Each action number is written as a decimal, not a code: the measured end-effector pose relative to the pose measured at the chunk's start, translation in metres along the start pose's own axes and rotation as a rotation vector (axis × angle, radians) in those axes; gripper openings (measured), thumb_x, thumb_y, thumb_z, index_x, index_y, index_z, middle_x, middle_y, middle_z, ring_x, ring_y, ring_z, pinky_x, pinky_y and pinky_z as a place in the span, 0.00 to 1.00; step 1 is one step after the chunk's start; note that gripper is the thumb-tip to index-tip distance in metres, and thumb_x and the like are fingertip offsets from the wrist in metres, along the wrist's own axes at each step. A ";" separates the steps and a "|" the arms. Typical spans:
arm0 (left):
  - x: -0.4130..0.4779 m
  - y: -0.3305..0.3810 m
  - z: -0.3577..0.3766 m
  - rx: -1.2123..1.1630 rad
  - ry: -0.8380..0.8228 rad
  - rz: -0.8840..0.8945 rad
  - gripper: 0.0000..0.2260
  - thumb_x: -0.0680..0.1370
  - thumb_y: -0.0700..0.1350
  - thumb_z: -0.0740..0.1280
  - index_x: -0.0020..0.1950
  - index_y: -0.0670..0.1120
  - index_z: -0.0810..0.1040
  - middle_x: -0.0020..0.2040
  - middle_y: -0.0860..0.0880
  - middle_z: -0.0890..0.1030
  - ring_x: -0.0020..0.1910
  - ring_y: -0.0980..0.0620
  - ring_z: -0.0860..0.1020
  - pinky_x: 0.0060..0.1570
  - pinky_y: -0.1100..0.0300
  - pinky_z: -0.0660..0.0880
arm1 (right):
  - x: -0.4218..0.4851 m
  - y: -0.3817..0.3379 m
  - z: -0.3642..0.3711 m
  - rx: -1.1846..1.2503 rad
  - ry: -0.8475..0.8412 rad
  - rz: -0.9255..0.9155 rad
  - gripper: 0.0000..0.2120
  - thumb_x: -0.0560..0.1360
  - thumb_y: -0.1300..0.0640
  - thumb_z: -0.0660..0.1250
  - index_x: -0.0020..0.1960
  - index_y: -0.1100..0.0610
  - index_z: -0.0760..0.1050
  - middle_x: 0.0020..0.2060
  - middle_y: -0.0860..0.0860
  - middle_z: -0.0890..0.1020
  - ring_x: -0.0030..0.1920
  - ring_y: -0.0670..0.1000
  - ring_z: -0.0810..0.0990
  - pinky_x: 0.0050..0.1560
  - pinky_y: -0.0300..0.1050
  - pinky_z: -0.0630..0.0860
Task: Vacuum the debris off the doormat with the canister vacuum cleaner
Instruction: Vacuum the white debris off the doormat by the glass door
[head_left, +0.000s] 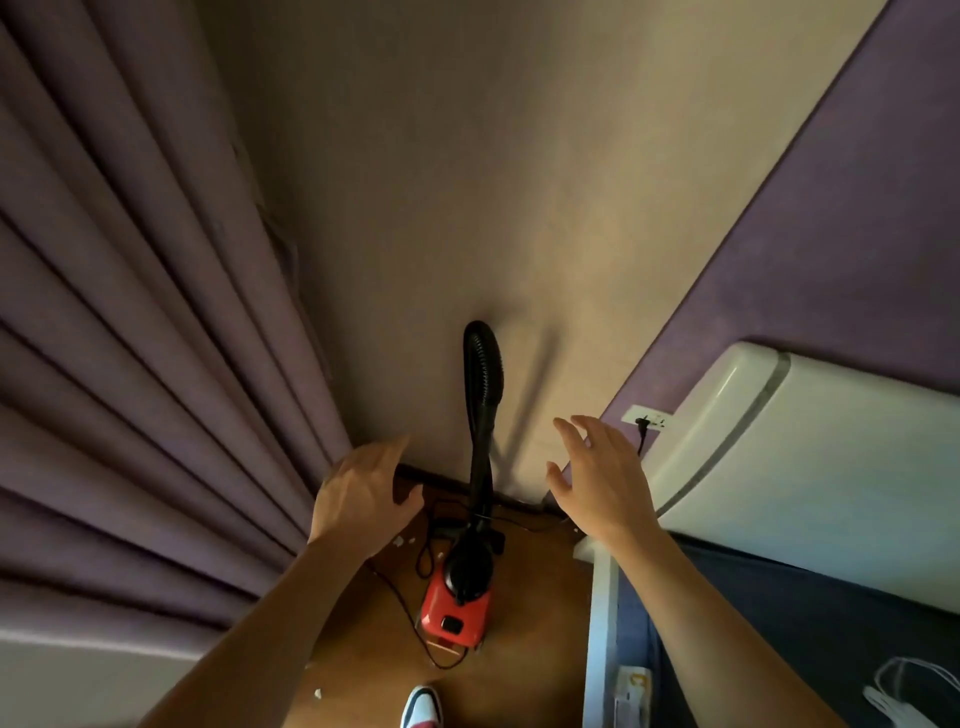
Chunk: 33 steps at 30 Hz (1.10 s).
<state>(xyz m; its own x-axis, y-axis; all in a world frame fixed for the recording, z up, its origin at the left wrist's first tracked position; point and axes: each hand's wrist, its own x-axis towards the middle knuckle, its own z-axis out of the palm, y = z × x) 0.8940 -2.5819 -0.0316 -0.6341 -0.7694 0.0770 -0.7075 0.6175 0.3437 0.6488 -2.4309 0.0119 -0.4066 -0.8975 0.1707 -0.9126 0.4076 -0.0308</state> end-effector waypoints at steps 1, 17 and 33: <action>0.000 -0.006 0.003 -0.004 -0.002 -0.012 0.29 0.74 0.56 0.71 0.73 0.49 0.71 0.62 0.46 0.80 0.61 0.46 0.79 0.58 0.49 0.78 | 0.003 0.000 0.003 -0.001 -0.007 -0.004 0.27 0.73 0.48 0.74 0.68 0.58 0.77 0.61 0.57 0.82 0.59 0.57 0.82 0.57 0.54 0.80; 0.095 0.035 0.074 -0.186 -0.152 -0.167 0.28 0.77 0.58 0.68 0.75 0.54 0.67 0.67 0.50 0.76 0.61 0.50 0.77 0.59 0.56 0.75 | 0.106 0.043 0.090 0.198 -0.220 -0.252 0.27 0.76 0.43 0.71 0.70 0.56 0.74 0.63 0.54 0.82 0.62 0.55 0.81 0.61 0.50 0.78; 0.167 0.071 0.143 -0.494 0.125 -0.294 0.11 0.70 0.47 0.79 0.48 0.44 0.85 0.42 0.54 0.85 0.40 0.60 0.81 0.41 0.76 0.71 | 0.169 0.021 0.232 0.652 -0.545 -0.172 0.23 0.73 0.50 0.77 0.65 0.56 0.79 0.55 0.56 0.83 0.54 0.57 0.82 0.52 0.51 0.80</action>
<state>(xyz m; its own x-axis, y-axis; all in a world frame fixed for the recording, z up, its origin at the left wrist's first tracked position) 0.6930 -2.6426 -0.1285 -0.3705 -0.9288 0.0115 -0.5996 0.2486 0.7607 0.5513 -2.6129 -0.1885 -0.0720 -0.9613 -0.2659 -0.7374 0.2308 -0.6348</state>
